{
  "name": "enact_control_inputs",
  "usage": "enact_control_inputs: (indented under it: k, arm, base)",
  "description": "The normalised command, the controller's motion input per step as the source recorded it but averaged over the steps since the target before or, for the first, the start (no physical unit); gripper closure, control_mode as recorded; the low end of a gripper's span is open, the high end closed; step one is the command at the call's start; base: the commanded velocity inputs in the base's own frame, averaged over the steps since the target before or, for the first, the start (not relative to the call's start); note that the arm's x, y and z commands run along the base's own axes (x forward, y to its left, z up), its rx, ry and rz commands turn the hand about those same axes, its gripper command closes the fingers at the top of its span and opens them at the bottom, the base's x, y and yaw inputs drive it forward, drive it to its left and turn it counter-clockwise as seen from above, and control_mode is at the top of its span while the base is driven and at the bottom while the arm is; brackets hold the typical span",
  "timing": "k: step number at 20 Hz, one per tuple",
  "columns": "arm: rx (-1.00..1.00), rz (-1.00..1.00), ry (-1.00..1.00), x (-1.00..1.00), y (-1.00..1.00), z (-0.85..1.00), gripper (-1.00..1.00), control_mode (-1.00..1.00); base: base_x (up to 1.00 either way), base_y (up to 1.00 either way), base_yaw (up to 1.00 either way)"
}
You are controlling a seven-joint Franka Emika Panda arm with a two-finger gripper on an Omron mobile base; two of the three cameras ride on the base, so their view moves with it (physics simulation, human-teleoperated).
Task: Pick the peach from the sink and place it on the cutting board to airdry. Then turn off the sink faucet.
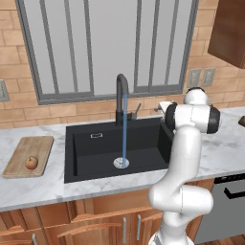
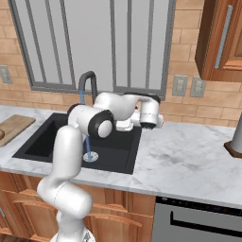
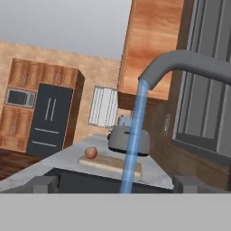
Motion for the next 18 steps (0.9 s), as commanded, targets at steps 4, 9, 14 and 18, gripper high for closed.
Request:
enact_control_inputs:
  k: [4,9,14,18]
  arm:
    - [0.0,-0.18,0.0,0.04,0.08,0.0,-1.0,-1.0]
    - [0.0,-0.1,0.0,0.26,0.2,0.0,-1.0,-1.0]
    - [0.0,-0.04,0.01,0.48,0.09,0.0,-1.0,-1.0]
    - [0.0,-0.01,0.03,0.42,0.0,-0.02,-1.0,-1.0]
  base:
    - [0.0,0.0,0.0]
    - [0.0,0.0,0.0]
    - [0.0,0.0,0.0]
    - [0.0,0.0,0.0]
